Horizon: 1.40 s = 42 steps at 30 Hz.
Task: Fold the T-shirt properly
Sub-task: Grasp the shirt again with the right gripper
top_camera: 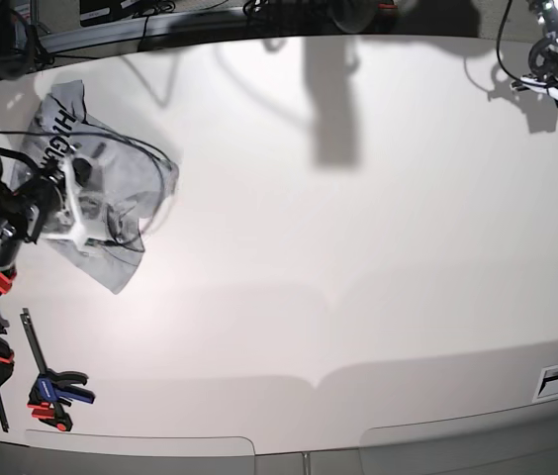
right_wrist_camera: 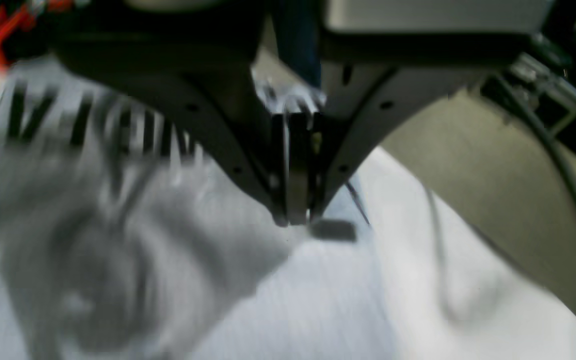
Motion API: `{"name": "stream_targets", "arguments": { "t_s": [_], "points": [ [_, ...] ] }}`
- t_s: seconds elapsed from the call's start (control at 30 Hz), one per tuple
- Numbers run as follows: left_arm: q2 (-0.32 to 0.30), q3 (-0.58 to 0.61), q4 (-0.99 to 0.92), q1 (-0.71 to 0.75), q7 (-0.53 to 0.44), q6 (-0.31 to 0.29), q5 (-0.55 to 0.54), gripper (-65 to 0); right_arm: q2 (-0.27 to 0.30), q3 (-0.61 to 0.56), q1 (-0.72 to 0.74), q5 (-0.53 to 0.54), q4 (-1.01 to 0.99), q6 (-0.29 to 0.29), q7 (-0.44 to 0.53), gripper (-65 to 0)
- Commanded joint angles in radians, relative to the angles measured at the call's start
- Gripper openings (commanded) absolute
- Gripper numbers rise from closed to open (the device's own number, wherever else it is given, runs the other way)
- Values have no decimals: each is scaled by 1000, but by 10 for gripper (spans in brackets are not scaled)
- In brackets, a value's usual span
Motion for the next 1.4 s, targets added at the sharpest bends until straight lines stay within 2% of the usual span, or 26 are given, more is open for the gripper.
{"name": "stream_targets", "arguments": {
  "t_s": [0.0, 0.1, 0.2, 0.27, 0.4, 0.47, 0.57, 0.67, 0.9, 1.1, 1.23, 1.37],
  "points": [
    [-11, -8, 16, 6, -26, 4, 16, -650, 36, -12, 24, -1, 7, 9, 1, -650],
    [-11, -8, 16, 6, -26, 4, 16, -650, 71, -86, 21, -49, 6, 9, 1, -650],
    [-11, -8, 16, 6, -26, 4, 16, -650, 64, -166, 21, -52, 0, 9, 1, -650],
    [-11, -8, 16, 6, -26, 4, 16, -650, 35, -212, 19, -113, -7, 9, 1, -650],
    [-11, -8, 16, 6, -22, 4, 18, -650, -29, -268, 16, -308, -53, 9, 1, -650],
    [-11, -8, 16, 6, -19, 4, 20, -650, -56, -269, 16, -354, -79, 9, 14, -650],
    [-11, -8, 16, 6, -19, 4, 20, -650, -89, -268, 16, -364, -103, 8, 37, -650],
    [-11, -8, 16, 6, -19, 4, 20, -650, -113, -267, 16, -362, -106, -26, 48, -650],
    [-11, -8, 16, 6, -18, 4, 20, -650, -141, -265, 16, -362, -106, -47, 90, -650],
    [-11, -8, 16, 6, -18, 4, 21, -650, -185, -195, 8, -362, -106, -92, 164, -650],
    [-11, -8, 16, 6, -18, 4, 21, -650, -243, -72, -30, -362, -105, -122, 204, -650],
    [-11, -8, 16, 6, -18, 4, 20, -650, -325, 76, -88, -355, -105, -123, 224, -650]
  ]
}}
